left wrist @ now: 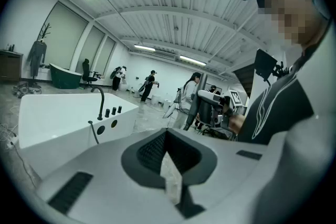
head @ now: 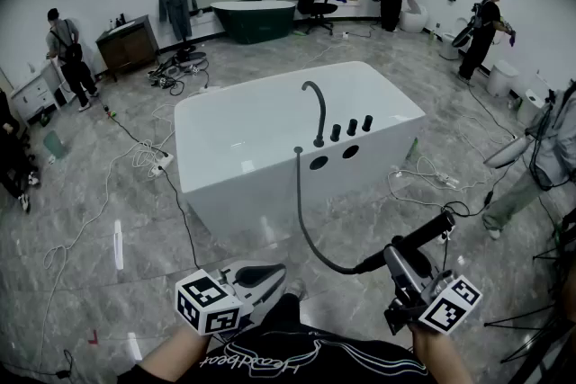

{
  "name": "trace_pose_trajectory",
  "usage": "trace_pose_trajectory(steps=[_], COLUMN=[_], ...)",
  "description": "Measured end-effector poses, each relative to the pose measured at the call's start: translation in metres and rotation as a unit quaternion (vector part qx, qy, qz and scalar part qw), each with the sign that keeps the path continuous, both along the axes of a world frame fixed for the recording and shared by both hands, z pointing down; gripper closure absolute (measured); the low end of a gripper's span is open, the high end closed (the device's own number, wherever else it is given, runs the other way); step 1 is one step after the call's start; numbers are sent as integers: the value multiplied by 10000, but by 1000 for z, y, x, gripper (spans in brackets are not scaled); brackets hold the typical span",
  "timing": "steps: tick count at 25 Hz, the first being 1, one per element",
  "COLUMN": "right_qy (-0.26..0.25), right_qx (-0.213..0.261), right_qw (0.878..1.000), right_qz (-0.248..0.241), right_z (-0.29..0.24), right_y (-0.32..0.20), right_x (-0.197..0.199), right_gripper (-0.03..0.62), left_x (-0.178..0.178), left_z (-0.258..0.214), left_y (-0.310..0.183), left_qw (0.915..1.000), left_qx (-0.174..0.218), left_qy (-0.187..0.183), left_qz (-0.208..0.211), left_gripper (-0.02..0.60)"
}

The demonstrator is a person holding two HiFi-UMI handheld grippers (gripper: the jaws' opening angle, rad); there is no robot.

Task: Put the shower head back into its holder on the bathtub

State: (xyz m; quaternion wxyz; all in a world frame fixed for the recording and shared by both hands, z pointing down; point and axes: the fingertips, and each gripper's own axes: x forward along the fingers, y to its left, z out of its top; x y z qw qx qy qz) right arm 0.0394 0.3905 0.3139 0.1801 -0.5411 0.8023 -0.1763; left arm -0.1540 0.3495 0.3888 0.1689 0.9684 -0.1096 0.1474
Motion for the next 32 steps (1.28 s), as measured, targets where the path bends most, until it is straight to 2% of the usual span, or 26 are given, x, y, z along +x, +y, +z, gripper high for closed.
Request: trace_pose_trajectory(steps=[5,14,16,22,27,32], right_qy=[-113,-462,-575,-1081,-1355,-1676], right_qx=[-38,37,35,-109,-175,-207], right_qw=[9999,9989,9983,9940,9904,9852], right_qz=[124,50,38,142,216,282], right_z=[4,4,5,9,4,-8], right_y=[-19,-51,-67,-129,-192,-264], right_x=[15,41,48,79,104,127], right_gripper=[457,457,457,457,457,457], left_x=[7,66,73,102,130,157], left_z=[15,37,43,67,89,107], left_y=[-13,-40,-57,-114,-178,-239], left_qw=[9999,9970,9965,9946,9914,9844], left_qx=[-101,124,134,-198,-537,-891], left_qy=[-49,-239,-336,-334,-350,-359], left_qz=[130,720,755,958,1143,1473], left_gripper=[577,574,531,429,416,416])
